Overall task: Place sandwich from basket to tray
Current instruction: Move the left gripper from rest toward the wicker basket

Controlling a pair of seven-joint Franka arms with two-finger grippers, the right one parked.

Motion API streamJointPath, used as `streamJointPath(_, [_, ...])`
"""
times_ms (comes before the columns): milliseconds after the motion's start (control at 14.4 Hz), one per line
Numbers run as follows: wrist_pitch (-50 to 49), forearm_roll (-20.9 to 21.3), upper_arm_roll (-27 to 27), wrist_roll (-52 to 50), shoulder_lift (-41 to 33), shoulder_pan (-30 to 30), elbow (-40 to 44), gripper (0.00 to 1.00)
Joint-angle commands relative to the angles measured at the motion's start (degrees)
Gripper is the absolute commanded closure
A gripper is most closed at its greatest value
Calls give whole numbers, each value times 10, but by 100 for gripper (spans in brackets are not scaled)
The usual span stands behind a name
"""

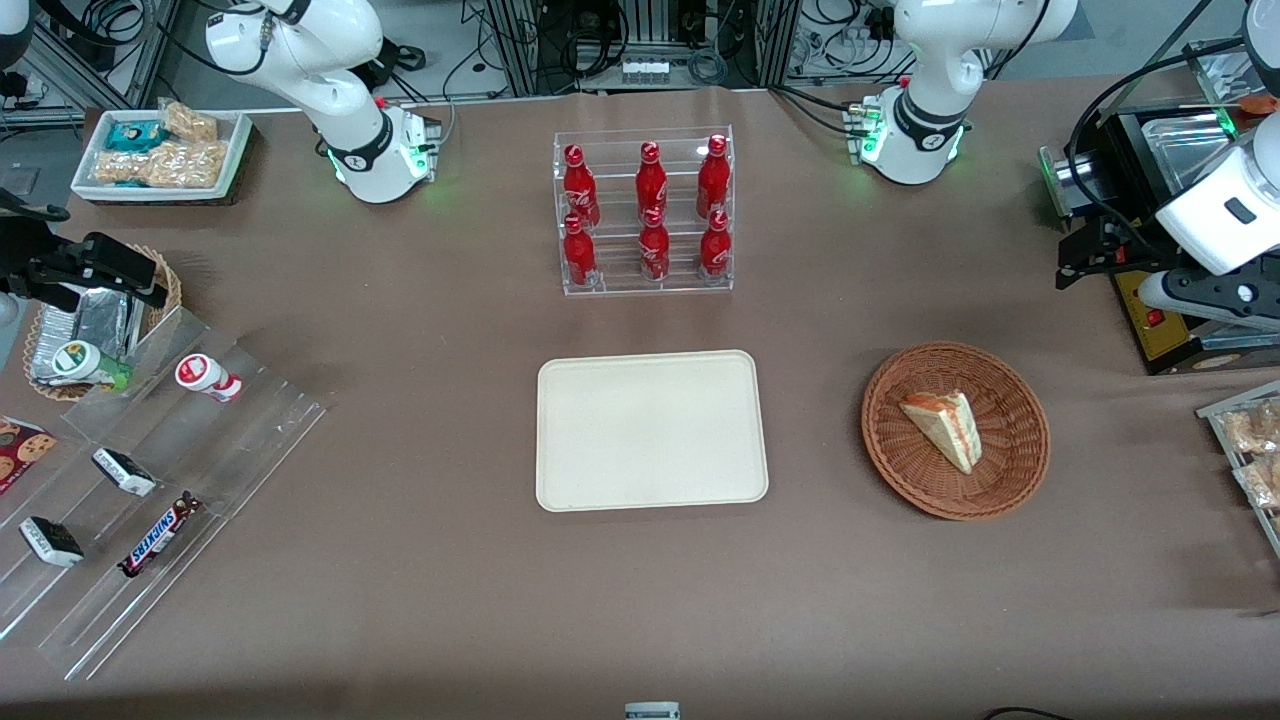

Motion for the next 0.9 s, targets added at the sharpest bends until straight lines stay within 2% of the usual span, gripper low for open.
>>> streamJointPath(0, [-13,-6,4,5,-3,-1,9,0])
streamJointPath(835, [0,-4,2,9,12,-2,-2,0])
